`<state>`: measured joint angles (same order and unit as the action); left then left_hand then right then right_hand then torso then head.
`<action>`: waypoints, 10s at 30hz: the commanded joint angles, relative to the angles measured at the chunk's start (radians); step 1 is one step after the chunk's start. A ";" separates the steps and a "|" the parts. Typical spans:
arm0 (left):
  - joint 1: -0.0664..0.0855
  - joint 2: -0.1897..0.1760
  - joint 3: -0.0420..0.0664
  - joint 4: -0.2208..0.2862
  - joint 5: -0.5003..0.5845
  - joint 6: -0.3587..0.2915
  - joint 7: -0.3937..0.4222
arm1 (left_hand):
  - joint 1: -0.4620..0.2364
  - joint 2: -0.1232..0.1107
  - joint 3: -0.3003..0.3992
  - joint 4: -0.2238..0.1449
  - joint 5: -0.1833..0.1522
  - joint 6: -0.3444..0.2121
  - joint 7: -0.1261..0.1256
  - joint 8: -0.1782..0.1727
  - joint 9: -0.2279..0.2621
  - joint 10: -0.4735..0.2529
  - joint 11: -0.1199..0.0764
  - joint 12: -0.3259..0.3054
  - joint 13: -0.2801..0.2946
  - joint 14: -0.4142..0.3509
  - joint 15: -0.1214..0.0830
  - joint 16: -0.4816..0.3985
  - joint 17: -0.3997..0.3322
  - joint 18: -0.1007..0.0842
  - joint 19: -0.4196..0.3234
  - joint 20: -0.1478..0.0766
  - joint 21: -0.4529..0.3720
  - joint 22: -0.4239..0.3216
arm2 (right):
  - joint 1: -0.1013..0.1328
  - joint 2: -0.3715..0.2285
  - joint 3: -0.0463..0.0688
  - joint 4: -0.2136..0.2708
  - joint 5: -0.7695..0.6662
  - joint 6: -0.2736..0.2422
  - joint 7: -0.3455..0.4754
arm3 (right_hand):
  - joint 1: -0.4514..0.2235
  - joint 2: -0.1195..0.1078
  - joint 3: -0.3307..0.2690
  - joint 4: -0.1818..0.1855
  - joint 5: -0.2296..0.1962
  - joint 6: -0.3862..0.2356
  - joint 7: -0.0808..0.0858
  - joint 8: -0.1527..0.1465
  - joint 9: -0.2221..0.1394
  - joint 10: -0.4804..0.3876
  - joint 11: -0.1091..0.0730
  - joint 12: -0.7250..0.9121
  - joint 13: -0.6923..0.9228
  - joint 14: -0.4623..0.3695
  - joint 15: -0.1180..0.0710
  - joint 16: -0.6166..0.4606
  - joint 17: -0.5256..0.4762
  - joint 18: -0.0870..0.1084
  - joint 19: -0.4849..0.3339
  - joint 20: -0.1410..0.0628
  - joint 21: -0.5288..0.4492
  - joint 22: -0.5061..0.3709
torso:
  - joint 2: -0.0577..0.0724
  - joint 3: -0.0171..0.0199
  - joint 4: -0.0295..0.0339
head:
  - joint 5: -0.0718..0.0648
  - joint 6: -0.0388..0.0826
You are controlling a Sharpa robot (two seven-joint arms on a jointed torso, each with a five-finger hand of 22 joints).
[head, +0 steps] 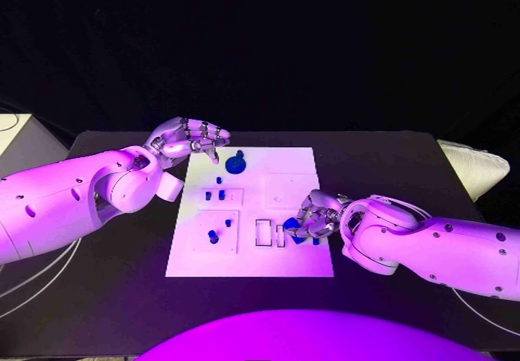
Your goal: Assemble the parts on the task board
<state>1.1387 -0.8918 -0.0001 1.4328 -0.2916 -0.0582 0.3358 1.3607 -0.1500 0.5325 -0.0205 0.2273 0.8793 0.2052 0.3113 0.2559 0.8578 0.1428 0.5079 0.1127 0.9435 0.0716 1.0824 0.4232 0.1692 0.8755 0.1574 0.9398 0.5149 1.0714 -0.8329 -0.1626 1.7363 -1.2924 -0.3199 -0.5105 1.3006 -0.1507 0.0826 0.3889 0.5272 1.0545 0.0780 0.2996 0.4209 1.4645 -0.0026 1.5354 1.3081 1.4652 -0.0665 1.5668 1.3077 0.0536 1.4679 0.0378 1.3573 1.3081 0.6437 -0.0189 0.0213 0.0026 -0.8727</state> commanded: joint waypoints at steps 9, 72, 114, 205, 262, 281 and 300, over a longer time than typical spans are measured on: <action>0.000 -0.001 0.001 0.003 0.004 0.018 -0.004 | 0.006 0.008 -0.003 -0.002 0.004 -0.007 -0.002 0.004 -0.001 -0.006 0.002 0.005 -0.001 -0.007 -0.002 -0.002 -0.001 0.016 0.004 0.002 -0.004 -0.001 | 0.021 -0.031 -0.005 0.036 0.164 -0.030 0.006 | -0.064 -0.070 0.203 -0.100 0.048 0.016 -0.008 0.016 0.007 0.088 -0.004 0.003 0.237 0.106 -0.005 0.004 0.263 -0.016 0.067 -0.007 0.006 0.199 | 0.000 -0.0013 -0.0012 | 0.003 0.000; 0.000 0.002 0.000 0.003 -0.002 0.032 -0.018 | 0.008 0.009 -0.003 -0.002 0.003 -0.008 -0.001 0.006 -0.002 -0.008 0.003 0.006 -0.003 -0.008 -0.002 -0.002 -0.002 0.016 0.004 0.001 -0.004 -0.001 | 0.036 0.151 -0.004 -0.057 0.110 0.110 0.030 | -0.232 -0.049 0.259 -0.098 -0.130 0.034 -0.016 0.045 0.024 0.106 -0.009 0.035 0.263 0.106 -0.008 0.004 0.263 -0.023 0.075 -0.008 0.043 0.216 | 0.003 -0.0006 0.0014 | 0.021 0.000; 0.000 0.005 0.000 -0.003 -0.007 0.034 -0.020 | 0.006 0.010 -0.003 -0.001 0.003 -0.008 -0.001 0.008 -0.002 -0.009 0.003 0.006 -0.005 -0.009 -0.002 -0.002 -0.002 0.016 0.003 0.002 -0.005 -0.002 | 0.032 0.149 -0.004 -0.055 0.079 0.066 0.039 | -0.433 -0.019 0.176 -0.096 -0.218 0.041 -0.024 0.065 0.036 0.106 -0.017 0.035 0.263 0.106 -0.014 0.004 0.263 -0.025 0.078 -0.013 0.054 0.223 | 0.003 -0.0001 0.0014 | 0.023 0.000; 0.000 -0.006 -0.004 -0.015 -0.027 0.033 -0.026 | 0.005 0.015 -0.001 0.003 0.004 -0.010 0.000 0.010 -0.003 -0.011 0.004 0.008 -0.007 -0.009 -0.001 -0.001 -0.003 0.015 0.003 0.002 -0.005 -0.003 | 0.009 0.081 -0.003 0.016 0.028 0.130 0.102 | -0.163 -0.091 0.248 -0.181 -0.394 0.043 -0.024 0.071 0.024 0.106 -0.018 0.035 0.263 0.106 -0.014 0.004 0.263 -0.027 0.080 -0.013 0.065 0.227 | 0.004 0.0001 0.0000 | 0.036 0.000; 0.000 -0.002 -0.006 -0.017 -0.028 0.038 -0.028 | 0.005 0.016 -0.001 0.005 0.004 -0.010 -0.001 0.013 -0.004 -0.011 0.003 0.009 -0.008 -0.010 -0.001 -0.001 -0.004 0.016 0.003 0.002 -0.006 -0.004 | 0.007 0.068 -0.002 0.008 0.046 -0.080 0.152 | -0.061 -0.001 0.205 -0.123 -0.352 0.020 -0.018 0.044 -0.004 0.105 -0.014 0.030 0.261 0.106 -0.014 0.004 0.263 -0.025 0.078 -0.015 0.051 0.224 | 0.003 -0.0010 0.0010 | 0.038 0.000; -0.003 -0.012 -0.006 -0.002 -0.010 0.024 -0.002 | 0.004 0.016 -0.001 0.006 0.003 -0.010 -0.001 0.014 -0.004 -0.011 0.003 0.011 -0.009 -0.010 -0.001 0.000 -0.004 0.016 0.003 0.003 -0.007 -0.004 | 0.020 -0.210 0.004 0.060 0.152 -0.123 0.286 | -0.045 -0.073 0.202 -0.149 -0.353 -0.031 0.022 -0.020 -0.015 0.097 0.022 0.008 0.252 0.106 0.019 0.004 0.263 -0.019 0.071 0.014 0.016 0.215 | 0.000 0.0010 -0.0201 | 0.015 0.000; -0.012 -0.011 -0.006 0.000 -0.012 0.030 -0.001 | 0.004 0.016 -0.001 0.006 0.003 -0.010 -0.001 0.014 -0.004 -0.011 0.003 0.011 -0.009 -0.010 -0.001 0.000 -0.004 0.016 0.003 0.003 -0.007 -0.004 | -0.030 -0.164 0.001 0.039 -0.047 -0.066 0.093 | -0.066 -0.028 0.021 -0.097 -0.350 0.012 -0.003 0.005 0.040 0.092 0.001 -0.008 0.245 0.106 0.000 0.004 0.263 -0.018 0.071 0.000 0.011 0.214 | -0.002 0.0063 -0.0257 | 0.018 0.000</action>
<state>1.1275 -0.9048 -0.0071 1.4297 -0.3102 -0.0367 0.3208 1.3650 -0.1456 0.5326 -0.0205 0.2273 0.8755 0.2015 0.3219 0.2535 0.8543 0.1466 0.5147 0.1045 0.9399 0.0680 1.0824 0.4199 0.1693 0.8755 0.1574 0.9361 0.5114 1.0425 -1.0000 -0.1621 1.7785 -1.2812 -0.4099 -0.3605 1.2342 -0.1892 0.1075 0.2911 0.1764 1.0603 0.0760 0.3017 0.4604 1.4644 0.0046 1.5312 1.3075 1.4666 -0.0575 1.5667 1.3074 0.0452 1.4662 0.0434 1.3688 1.3078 0.6413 -0.0124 -0.0071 0.0221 -0.8726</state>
